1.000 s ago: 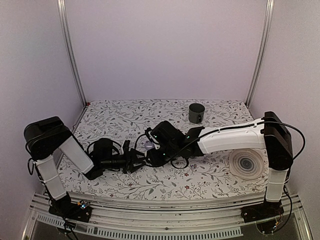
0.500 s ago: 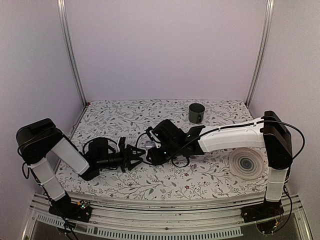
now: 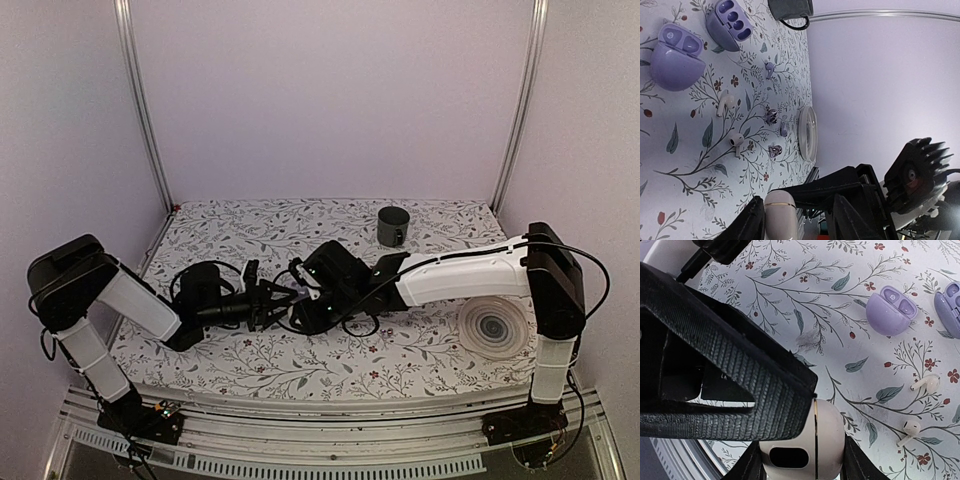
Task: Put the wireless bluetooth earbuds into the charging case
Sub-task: Pass from the right arm to the left
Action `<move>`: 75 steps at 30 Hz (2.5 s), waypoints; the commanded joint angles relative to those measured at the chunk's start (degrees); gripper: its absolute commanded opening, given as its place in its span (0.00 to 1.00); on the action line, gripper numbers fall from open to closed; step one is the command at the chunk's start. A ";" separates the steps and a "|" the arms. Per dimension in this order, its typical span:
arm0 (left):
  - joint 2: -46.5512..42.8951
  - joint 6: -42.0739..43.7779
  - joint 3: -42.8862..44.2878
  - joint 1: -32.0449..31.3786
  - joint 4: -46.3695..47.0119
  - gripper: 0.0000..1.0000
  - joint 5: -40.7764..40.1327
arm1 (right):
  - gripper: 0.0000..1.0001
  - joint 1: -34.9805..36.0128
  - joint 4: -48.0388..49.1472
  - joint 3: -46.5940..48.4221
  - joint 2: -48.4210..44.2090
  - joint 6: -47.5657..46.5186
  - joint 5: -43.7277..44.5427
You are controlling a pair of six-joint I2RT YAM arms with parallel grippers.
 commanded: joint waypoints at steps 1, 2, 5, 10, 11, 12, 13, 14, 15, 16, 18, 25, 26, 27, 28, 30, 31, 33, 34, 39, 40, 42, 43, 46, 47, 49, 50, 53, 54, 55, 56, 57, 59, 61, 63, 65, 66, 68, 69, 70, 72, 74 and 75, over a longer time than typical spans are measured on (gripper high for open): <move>-0.43 2.71 0.99 -0.91 -2.80 0.47 3.83 | 0.41 -0.59 0.95 -0.72 -2.08 -0.83 -0.85; -0.65 3.09 0.88 -0.92 -3.32 0.47 4.26 | 0.41 -0.72 1.01 -0.81 -2.30 -0.97 -0.78; -0.70 4.36 1.21 -0.92 -4.34 0.47 6.62 | 0.42 -0.88 0.77 -0.76 -2.80 -1.87 -0.16; -0.06 6.42 2.99 -0.94 -8.12 0.47 9.27 | 0.42 -0.90 0.40 -0.63 -2.93 -2.65 0.04; 0.07 6.47 2.96 -0.97 -7.86 0.47 9.45 | 0.42 -0.91 0.38 -0.66 -2.99 -2.72 0.06; 0.23 6.44 3.07 -0.97 -7.77 0.47 9.61 | 0.42 -0.89 0.38 -0.53 -2.94 -2.70 0.17; 0.36 6.27 3.23 -1.01 -7.74 0.46 9.80 | 0.42 -0.93 0.23 -0.50 -2.89 -2.67 0.29; 0.46 6.06 3.30 -1.01 -7.76 0.44 9.83 | 0.42 -0.86 0.13 -0.42 -2.91 -2.59 0.51; 0.60 5.86 3.38 -1.01 -7.80 0.42 9.78 | 0.42 -0.93 0.14 -0.40 -2.95 -2.37 0.79; 0.74 5.76 3.47 -1.00 -7.76 0.40 9.85 | 0.42 -0.91 0.09 -0.40 -3.04 -2.24 1.03; 0.98 5.40 3.40 -1.01 -7.12 0.37 9.84 | 0.42 -0.90 0.15 -0.40 -3.23 -2.08 1.40; 3.29 3.21 4.15 -0.99 -3.83 0.17 11.04 | 0.46 -0.89 -0.34 -0.24 -3.09 -2.43 2.09; 3.48 3.20 4.29 -0.96 -3.59 0.12 11.15 | 0.48 -0.83 -0.38 -0.18 -3.08 -2.51 1.92; 3.48 3.35 4.47 -1.00 -3.46 0.06 11.25 | 0.50 -0.85 -0.39 -0.17 -3.16 -2.56 1.64; 3.48 3.46 4.73 -1.01 -3.42 0.00 11.43 | 0.53 -0.81 -0.49 -0.13 -3.25 -2.56 1.30; 3.20 3.86 5.62 -0.91 -3.37 0.00 11.85 | 0.58 -0.93 -0.63 0.11 -3.61 -2.50 0.04; 3.03 4.44 6.31 -0.90 -3.74 0.00 12.04 | 0.60 -1.06 -0.58 0.08 -3.92 -2.42 -0.93; 2.34 5.82 7.97 -0.92 -5.46 0.00 12.14 | 0.61 -1.66 0.05 -0.52 -5.02 -2.06 -3.30; 1.96 6.63 8.83 -0.88 -6.53 0.00 12.27 | 0.62 -2.06 0.56 -0.87 -5.62 -1.77 -4.73; 0.32 9.56 12.30 -0.17 -10.26 0.00 12.60 | 0.69 -4.24 2.96 -3.33 -9.73 -0.23 -9.32; 0.26 9.86 12.90 -0.06 -10.65 0.00 12.70 | 0.70 -4.75 3.56 -4.10 -10.56 0.11 -10.25; 0.36 10.01 14.04 0.38 -11.06 0.00 13.26 | 0.71 -6.08 4.64 -5.18 -11.99 1.33 -13.02; 0.39 10.24 14.54 0.60 -11.31 0.00 13.45 | 0.72 -6.73 4.90 -5.56 -12.65 1.88 -14.02; 0.38 10.32 15.50 1.79 -11.54 0.00 13.91 | 0.77 -8.72 6.17 -6.99 -14.70 3.86 -17.71; 0.32 10.44 15.85 2.25 -11.54 0.00 14.19 | 0.77 -9.24 6.67 -7.64 -15.36 4.38 -18.66; -0.02 11.05 16.64 3.01 -12.26 0.00 14.57 | 0.82 -10.37 7.81 -8.98 -16.76 5.80 -20.18; -0.11 11.55 17.12 3.34 -12.84 0.00 14.79 | 0.86 -10.86 8.23 -9.42 -17.70 6.27 -20.78; -0.35 12.63 18.27 4.28 -13.95 0.00 16.11 | 0.88 -12.04 8.37 -10.08 -19.41 7.67 -21.59; -0.27 12.93 18.52 4.62 -13.99 0.00 16.63 | 0.88 -12.27 8.40 -10.26 -19.91 7.86 -21.71; -0.23 13.24 18.78 4.91 -14.12 0.00 17.11 | 0.89 -12.50 8.41 -10.43 -20.44 8.10 -21.87; -0.22 13.62 19.00 5.27 -14.48 0.00 17.49 | 0.89 -12.78 8.40 -10.56 -20.91 8.32 -21.95; -0.22 14.01 19.15 5.58 -14.52 0.00 17.92 | 0.89 -13.02 8.40 -10.71 -21.31 8.44 -22.07; -0.17 14.78 19.72 6.12 -14.28 0.00 19.24 | 0.89 -13.45 8.39 -11.07 -22.17 8.74 -22.20; -0.14 15.71 20.25 6.74 -14.00 0.00 20.53 | 0.90 -14.22 8.99 -12.22 -23.05 9.31 -23.06; 0.16 16.73 20.79 7.25 -13.44 0.00 22.25 | 0.90 -14.78 9.49 -13.19 -24.07 9.84 -23.55; 0.49 17.95 21.44 7.78 -12.55 0.00 24.78 | 0.90 -15.21 9.50 -13.56 -25.06 9.91 -23.58; 0.63 18.52 21.68 7.92 -11.83 0.00 25.79 | 0.90 -15.50 9.45 -13.61 -25.63 9.92 -23.63; 0.93 18.91 21.74 8.24 -9.18 0.00 27.80 | 0.90 -16.21 9.41 -13.82 -26.65 10.05 -24.22; 1.26 18.91 21.84 8.36 -7.57 0.00 28.94 | 0.90 -16.71 9.70 -13.96 -27.16 10.15 -24.73; 1.54 18.56 21.81 8.46 -5.60 0.00 30.05 | 0.89 -17.15 10.15 -14.20 -27.68 10.42 -25.41; 2.19 17.91 21.92 8.48 -2.04 0.00 31.84 | 0.88 -18.13 11.05 -14.61 -28.60 10.89 -26.74; 2.79 17.45 22.06 8.48 0.86 0.00 33.27 | 0.86 -18.97 12.09 -15.17 -29.25 11.54 -28.32; 3.08 17.28 22.17 8.44 1.84 0.00 33.91 | 0.86 -19.18 12.60 -15.31 -29.37 11.79 -29.00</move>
